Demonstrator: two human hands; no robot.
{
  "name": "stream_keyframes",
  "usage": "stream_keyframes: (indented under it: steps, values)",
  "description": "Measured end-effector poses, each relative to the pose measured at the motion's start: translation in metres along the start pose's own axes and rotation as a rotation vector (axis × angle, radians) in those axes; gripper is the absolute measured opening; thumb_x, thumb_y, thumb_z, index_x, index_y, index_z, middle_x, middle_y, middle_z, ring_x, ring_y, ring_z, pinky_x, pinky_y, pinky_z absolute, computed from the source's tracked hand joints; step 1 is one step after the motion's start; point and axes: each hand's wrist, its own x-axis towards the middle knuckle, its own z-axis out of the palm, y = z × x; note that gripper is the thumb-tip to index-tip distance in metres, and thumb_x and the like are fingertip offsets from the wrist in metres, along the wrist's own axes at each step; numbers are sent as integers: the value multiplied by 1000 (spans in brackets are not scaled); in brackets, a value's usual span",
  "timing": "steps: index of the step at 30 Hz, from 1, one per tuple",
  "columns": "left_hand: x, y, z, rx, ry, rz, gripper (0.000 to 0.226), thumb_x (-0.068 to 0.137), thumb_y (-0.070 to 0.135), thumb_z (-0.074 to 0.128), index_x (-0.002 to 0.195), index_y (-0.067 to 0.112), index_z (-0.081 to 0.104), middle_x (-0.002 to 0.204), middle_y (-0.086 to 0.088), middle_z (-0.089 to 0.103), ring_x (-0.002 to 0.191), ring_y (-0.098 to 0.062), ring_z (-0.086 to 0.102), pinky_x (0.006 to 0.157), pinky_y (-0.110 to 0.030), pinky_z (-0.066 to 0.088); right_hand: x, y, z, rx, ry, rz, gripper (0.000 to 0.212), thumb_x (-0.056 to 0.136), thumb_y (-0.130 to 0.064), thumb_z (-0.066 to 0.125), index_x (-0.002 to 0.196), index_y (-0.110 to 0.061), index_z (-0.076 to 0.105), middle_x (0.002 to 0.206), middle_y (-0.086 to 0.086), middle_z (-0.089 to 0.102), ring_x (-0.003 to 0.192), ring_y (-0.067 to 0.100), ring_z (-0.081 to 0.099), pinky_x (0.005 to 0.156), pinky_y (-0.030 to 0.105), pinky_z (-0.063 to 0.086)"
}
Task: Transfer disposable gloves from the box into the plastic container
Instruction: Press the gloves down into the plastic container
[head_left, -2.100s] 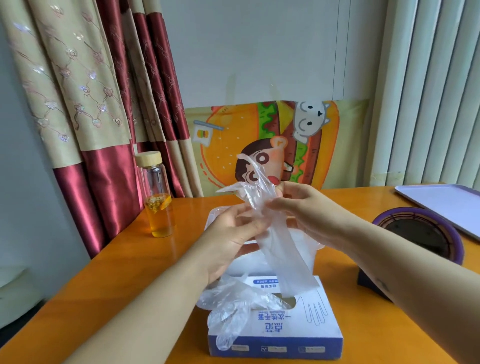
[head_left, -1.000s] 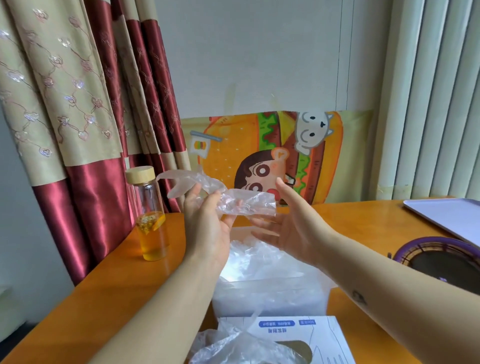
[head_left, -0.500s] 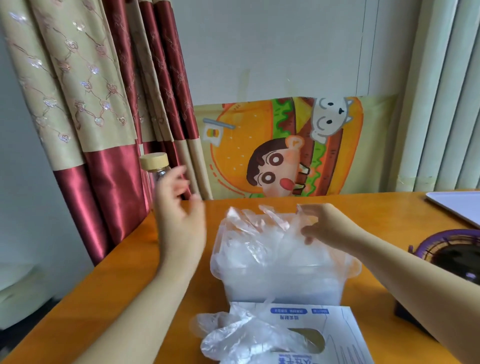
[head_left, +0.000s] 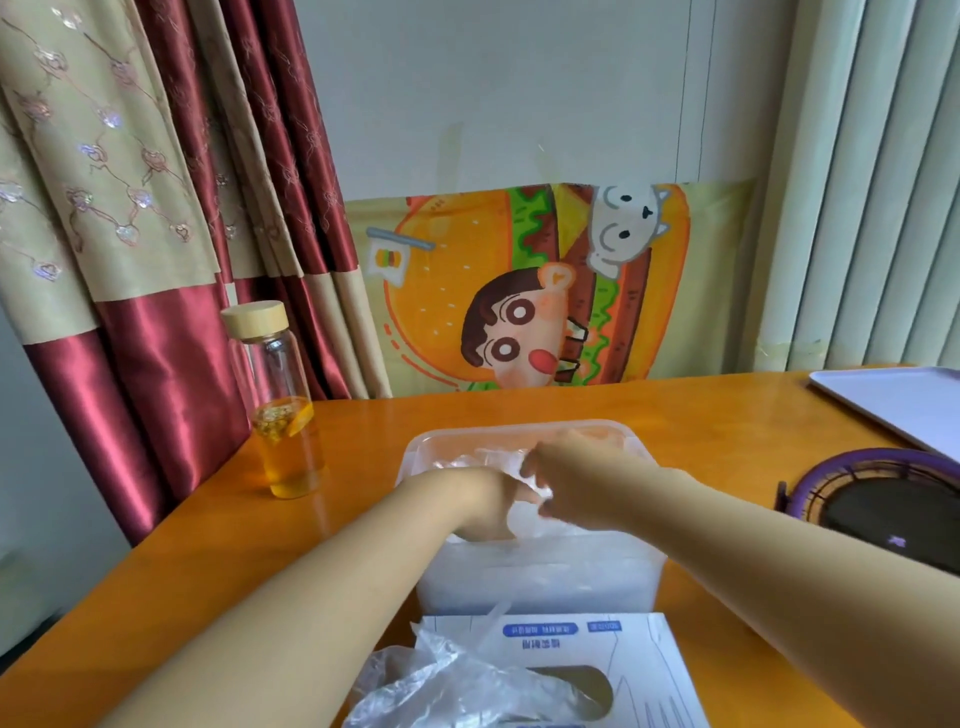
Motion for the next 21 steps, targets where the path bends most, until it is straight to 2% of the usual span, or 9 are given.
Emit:
stream_keyframes:
  steps: [3, 5, 7, 9, 12, 15, 17, 19, 21]
  values:
    - [11, -6, 10, 77, -113, -120, 63, 97, 10, 46, 152, 29, 23, 157, -6, 22, 131, -31, 41, 100, -35, 44, 13, 10, 14, -176, -362, 24, 45, 94, -28, 57, 129, -1, 53, 129, 14, 56, 111, 27, 55, 100, 34, 43]
    - [19, -13, 17, 132, -195, -194, 56, 97, 8, 37, 151, 18, 26, 155, -11, 23, 125, -37, 44, 99, -40, 44, 22, 20, 24, -173, -450, 27, 37, 97, -20, 50, 124, 5, 55, 127, 20, 57, 93, 25, 51, 100, 36, 43]
    - [21, -14, 18, 162, -251, -203, 51, 99, 10, 30, 150, 12, 27, 154, -12, 22, 124, -37, 43, 98, -38, 42, 29, 27, 36, -161, -499, 60, 34, 98, -8, 41, 125, 8, 53, 129, 22, 54, 91, 24, 46, 102, 37, 41]
    - [18, -10, 15, 202, -263, -163, 47, 101, 9, 28, 147, 9, 32, 151, -12, 27, 122, -34, 44, 91, -35, 40, 34, 31, 43, -180, -534, 79, 36, 98, -4, 34, 129, 8, 49, 133, 22, 50, 110, 30, 53, 105, 38, 38]
    - [10, -6, 9, 215, -273, -112, 43, 101, 10, 31, 142, 5, 40, 144, -13, 39, 111, -29, 49, 86, -33, 40, 37, 32, 45, -211, -524, 72, 40, 97, -5, 37, 134, 8, 44, 140, 22, 45, 130, 35, 43, 110, 42, 34]
    - [-9, -5, -3, 103, -193, -117, 41, 102, 25, 37, 137, 6, 47, 139, -11, 49, 116, -25, 53, 93, -34, 44, 21, 28, 26, -216, -435, 8, 57, 97, -20, 49, 147, -2, 28, 152, 11, 32, 139, 28, 31, 114, 38, 26]
    - [-32, -8, -16, -12, -70, -77, 40, 103, 28, 38, 135, 8, 50, 136, -9, 53, 116, -24, 57, 96, -35, 47, 4, 23, 5, -153, -228, -22, 64, 92, -32, 58, 148, -16, 30, 150, 2, 37, 136, 23, 37, 110, 36, 32]
    - [-60, -11, -24, -105, 154, -18, 36, 102, 25, 41, 134, 15, 54, 136, -2, 55, 118, -18, 56, 100, -34, 44, -18, 16, -13, -46, 96, -59, 50, 90, -34, 62, 137, -25, 47, 133, -5, 56, 118, 19, 54, 96, 36, 47]
    - [-91, -10, -19, -316, 309, 43, 31, 100, 25, 45, 127, 25, 59, 123, 10, 62, 106, -4, 61, 91, -30, 52, -41, 5, -21, 130, 305, -133, 28, 90, -31, 61, 118, -29, 63, 108, -13, 67, 93, 10, 62, 82, 31, 53]
